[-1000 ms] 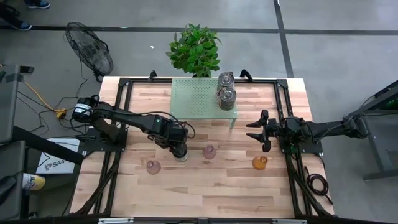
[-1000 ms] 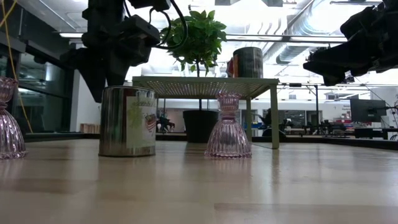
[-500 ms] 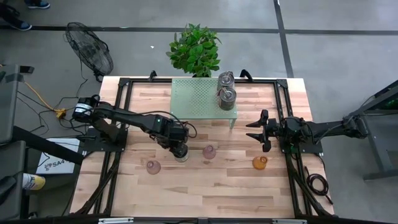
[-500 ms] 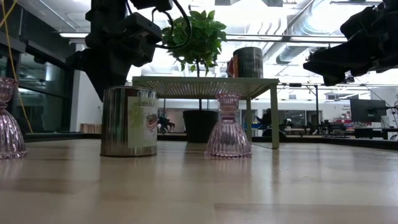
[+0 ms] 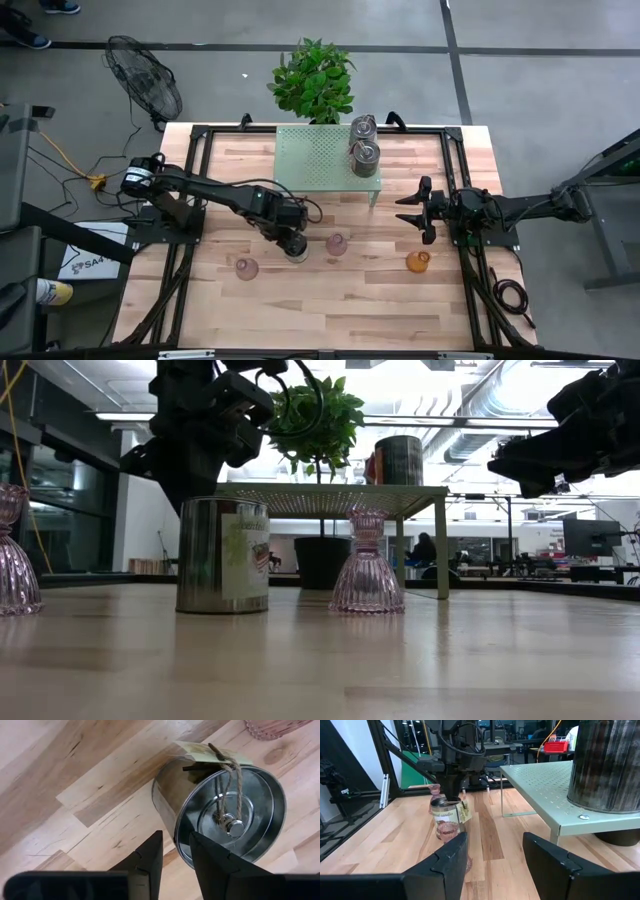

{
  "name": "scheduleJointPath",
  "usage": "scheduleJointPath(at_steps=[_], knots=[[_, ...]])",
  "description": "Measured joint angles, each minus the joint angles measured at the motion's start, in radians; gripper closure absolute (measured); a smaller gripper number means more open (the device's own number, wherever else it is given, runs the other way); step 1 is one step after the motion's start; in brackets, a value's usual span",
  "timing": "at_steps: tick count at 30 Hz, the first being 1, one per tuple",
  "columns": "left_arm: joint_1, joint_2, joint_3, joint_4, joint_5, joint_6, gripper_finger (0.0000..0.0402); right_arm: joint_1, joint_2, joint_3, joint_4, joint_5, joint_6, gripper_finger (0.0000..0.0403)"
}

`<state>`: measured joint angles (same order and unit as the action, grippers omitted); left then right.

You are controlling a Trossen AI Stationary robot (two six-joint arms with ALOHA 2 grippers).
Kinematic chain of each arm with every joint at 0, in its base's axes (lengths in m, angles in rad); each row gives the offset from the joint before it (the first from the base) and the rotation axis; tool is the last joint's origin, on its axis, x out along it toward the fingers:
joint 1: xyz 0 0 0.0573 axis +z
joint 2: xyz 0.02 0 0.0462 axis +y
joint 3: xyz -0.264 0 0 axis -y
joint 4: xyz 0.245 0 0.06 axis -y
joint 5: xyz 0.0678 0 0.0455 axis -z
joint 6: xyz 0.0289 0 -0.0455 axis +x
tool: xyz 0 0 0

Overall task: Pick & Place candle stick holders
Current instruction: Put the scented candle on the shelf

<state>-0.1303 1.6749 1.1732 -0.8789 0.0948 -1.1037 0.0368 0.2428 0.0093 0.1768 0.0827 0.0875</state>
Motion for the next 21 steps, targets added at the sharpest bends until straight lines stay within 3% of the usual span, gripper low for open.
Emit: scheduleJointPath(at_steps=[11,21], knots=[[0.0,0.0,0.0,-0.003,-0.005,0.043,0.0392,0.0,0.0,0.0,0.0,0.0,0.0,0.0217],[-0.001,0.0,0.0,-0.004,-0.011,0.178,0.0399,0.0,0.0,0.0,0.0,0.0,0.001,0.0217]])
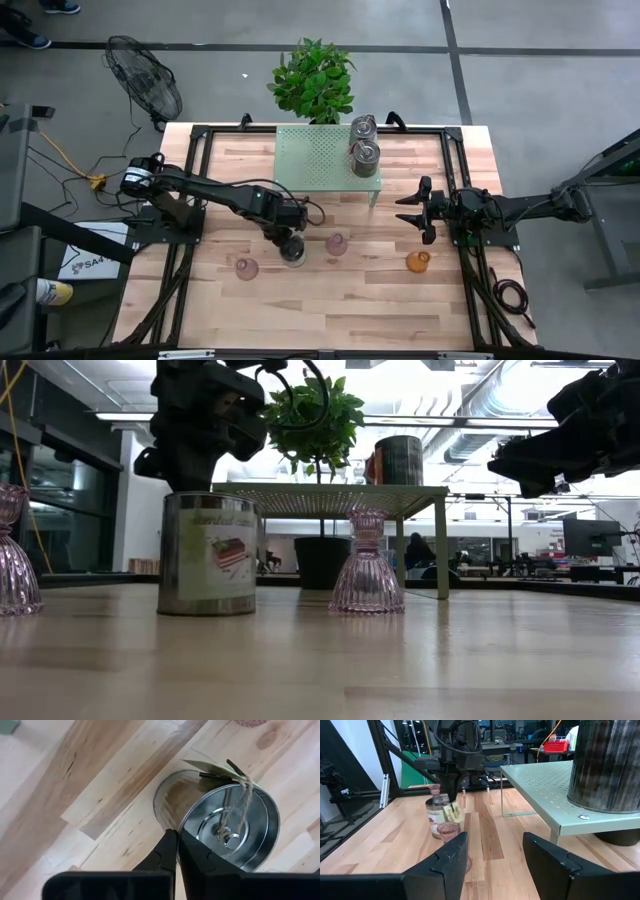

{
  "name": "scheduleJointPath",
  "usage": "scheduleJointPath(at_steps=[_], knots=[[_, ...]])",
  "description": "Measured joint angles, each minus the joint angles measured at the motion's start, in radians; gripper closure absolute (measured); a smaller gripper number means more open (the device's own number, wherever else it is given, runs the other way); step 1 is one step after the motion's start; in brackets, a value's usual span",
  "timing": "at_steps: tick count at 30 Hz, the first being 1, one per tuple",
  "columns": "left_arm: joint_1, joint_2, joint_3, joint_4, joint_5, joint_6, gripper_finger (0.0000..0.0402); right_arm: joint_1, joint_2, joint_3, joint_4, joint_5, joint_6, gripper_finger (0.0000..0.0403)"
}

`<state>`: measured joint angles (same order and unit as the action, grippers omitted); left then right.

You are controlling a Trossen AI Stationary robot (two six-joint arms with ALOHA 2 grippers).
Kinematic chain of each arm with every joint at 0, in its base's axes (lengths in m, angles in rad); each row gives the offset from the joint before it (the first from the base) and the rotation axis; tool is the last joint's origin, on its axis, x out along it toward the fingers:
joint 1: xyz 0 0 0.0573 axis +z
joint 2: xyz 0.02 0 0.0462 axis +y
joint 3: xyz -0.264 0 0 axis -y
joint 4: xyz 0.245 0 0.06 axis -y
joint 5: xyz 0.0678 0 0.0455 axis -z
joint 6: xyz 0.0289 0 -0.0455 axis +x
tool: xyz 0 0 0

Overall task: Pick & Place candle stick holders
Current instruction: Put the scented candle on the shelf

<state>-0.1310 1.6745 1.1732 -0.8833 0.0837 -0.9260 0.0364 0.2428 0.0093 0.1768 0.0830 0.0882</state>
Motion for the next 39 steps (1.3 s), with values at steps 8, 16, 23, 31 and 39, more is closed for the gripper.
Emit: scheduleJointPath(at_steps=[8,16,23,31,39], knots=[[0.0,0.0,0.0,-0.001,0.007,0.089,0.04,0.0,0.0,0.0,0.0,0.0,-0.001,0.0217],[-0.001,0.0,0.004,-0.003,-0.021,0.131,0.0401,0.0,0.0,0.0,0.0,0.0,0.0,0.0217],[-0.001,0.009,0.088,-0.022,-0.055,0.179,0.0401,0.0,0.0,0.0,0.0,0.0,0.0,0.0217],[0.0,0.013,0.143,-0.059,-0.071,0.193,0.0401,0.0,0.0,0.0,0.0,0.0,-0.001,0.0217],[0.0,0.01,0.151,-0.065,-0.04,0.189,0.0401,0.0,0.0,0.0,0.0,0.0,0.0,0.0217]])
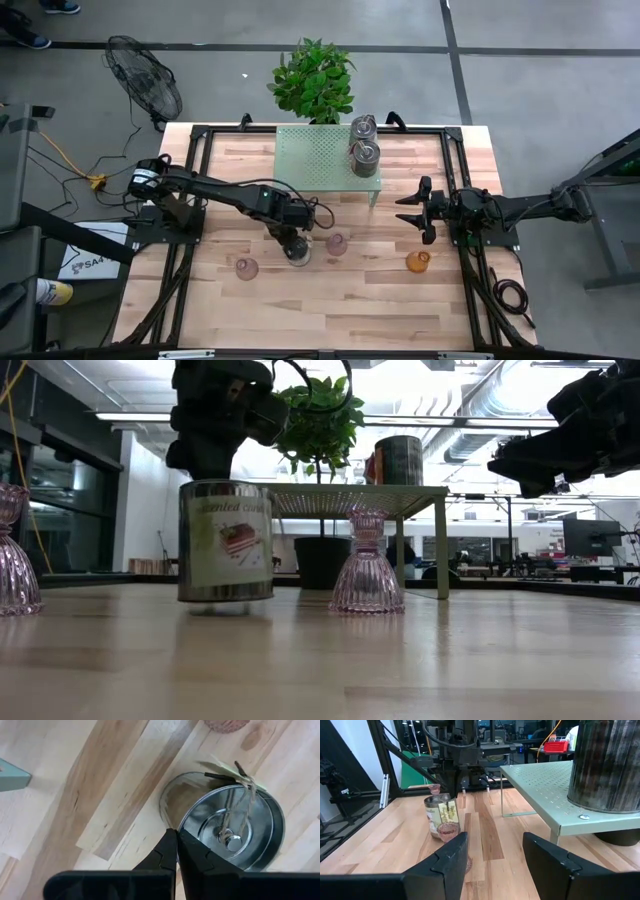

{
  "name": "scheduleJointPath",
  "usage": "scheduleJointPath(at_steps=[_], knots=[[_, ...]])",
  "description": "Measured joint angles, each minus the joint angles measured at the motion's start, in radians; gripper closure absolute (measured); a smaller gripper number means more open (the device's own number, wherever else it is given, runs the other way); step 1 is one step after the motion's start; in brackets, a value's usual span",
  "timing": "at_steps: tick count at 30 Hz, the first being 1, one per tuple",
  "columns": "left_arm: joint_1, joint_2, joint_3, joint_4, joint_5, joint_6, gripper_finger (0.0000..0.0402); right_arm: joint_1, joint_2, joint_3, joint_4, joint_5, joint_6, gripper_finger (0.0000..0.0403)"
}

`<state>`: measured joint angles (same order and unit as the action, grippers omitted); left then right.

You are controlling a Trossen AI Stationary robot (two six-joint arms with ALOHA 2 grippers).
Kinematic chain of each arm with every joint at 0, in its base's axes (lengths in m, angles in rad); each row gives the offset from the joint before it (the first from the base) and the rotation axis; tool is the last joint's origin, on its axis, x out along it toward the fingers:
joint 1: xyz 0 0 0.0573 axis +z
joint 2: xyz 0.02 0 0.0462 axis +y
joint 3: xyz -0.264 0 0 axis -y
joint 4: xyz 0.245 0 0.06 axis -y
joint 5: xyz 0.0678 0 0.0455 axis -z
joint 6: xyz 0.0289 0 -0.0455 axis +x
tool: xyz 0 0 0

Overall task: Pick & Place candle stick holders
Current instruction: Put the scented candle on the shelf

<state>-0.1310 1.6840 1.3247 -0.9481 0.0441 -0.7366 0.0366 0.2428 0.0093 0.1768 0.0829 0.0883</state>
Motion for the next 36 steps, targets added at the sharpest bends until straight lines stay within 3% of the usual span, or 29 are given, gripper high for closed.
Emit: scheduleJointPath(at_steps=[10,19,36], knots=[[0.0,-0.002,0.014,-0.011,0.041,-0.004,0.0401,0.0,0.0,0.0,0.0,0.0,0.0,0.0217],[0.016,-0.004,0.195,-0.167,-0.005,0.026,0.0401,0.0,0.0,0.0,0.0,0.0,0.0,0.0217],[0.236,-0.006,0.457,-0.383,0.014,0.16,0.0401,0.0,0.0,0.0,0.0,0.0,-0.001,0.0217]])
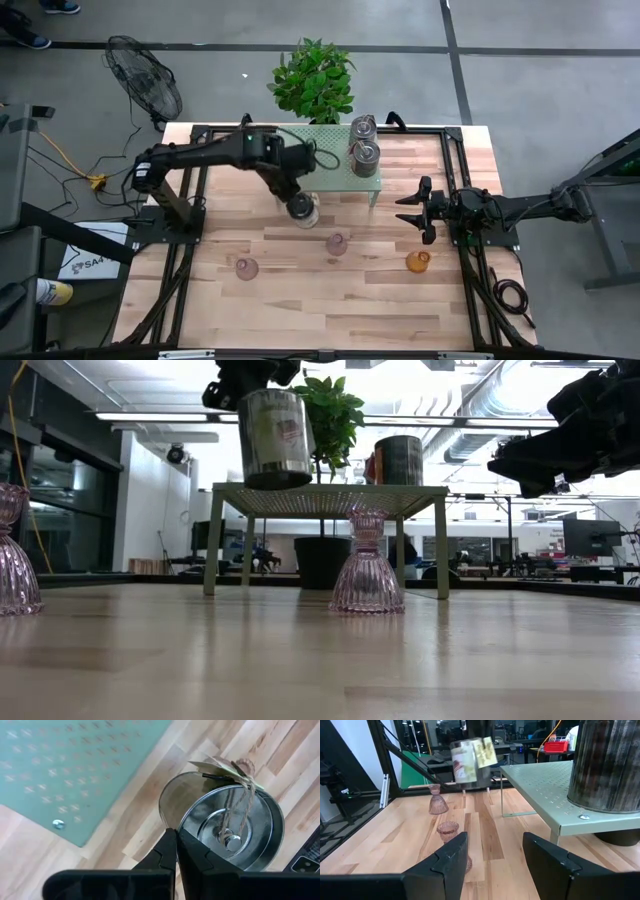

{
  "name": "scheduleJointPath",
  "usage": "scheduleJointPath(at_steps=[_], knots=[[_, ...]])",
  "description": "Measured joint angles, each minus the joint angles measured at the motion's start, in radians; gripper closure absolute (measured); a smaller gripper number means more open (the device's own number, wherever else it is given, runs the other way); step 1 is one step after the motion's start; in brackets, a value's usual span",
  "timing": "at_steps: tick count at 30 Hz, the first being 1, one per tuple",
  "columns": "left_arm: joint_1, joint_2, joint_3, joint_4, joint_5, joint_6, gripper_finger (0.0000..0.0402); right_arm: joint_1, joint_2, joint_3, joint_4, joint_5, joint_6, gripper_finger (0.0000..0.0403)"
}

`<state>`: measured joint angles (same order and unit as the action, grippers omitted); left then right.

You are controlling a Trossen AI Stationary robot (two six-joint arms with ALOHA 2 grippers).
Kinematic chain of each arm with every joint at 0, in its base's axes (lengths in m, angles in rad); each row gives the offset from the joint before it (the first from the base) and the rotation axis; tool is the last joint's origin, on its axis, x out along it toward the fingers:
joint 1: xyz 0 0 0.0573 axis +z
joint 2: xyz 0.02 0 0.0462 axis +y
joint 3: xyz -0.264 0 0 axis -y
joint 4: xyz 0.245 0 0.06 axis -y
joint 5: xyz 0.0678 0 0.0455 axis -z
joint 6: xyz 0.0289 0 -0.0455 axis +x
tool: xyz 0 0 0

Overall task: Pick & Place candle stick holders
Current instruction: Put the scented candle on the shelf

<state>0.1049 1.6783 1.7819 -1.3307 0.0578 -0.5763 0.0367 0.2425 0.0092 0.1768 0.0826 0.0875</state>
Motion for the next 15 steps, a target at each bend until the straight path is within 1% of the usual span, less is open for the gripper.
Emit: scheduleJointPath(at_steps=[8,12,15], knots=[[0.08,0.0,0.067,-0.006,0.016,0.058,0.0401,0.0,0.0,0.0,0.0,0.0,0.0,0.0217],[0.122,0.031,0.117,-0.006,0.02,0.097,0.0401,0.0,0.0,0.0,0.0,0.0,0.0,0.0217],[0.151,0.07,0.178,-0.026,0.03,0.136,0.0401,0.0,0.0,0.0,0.0,0.0,0.001,0.0217]])
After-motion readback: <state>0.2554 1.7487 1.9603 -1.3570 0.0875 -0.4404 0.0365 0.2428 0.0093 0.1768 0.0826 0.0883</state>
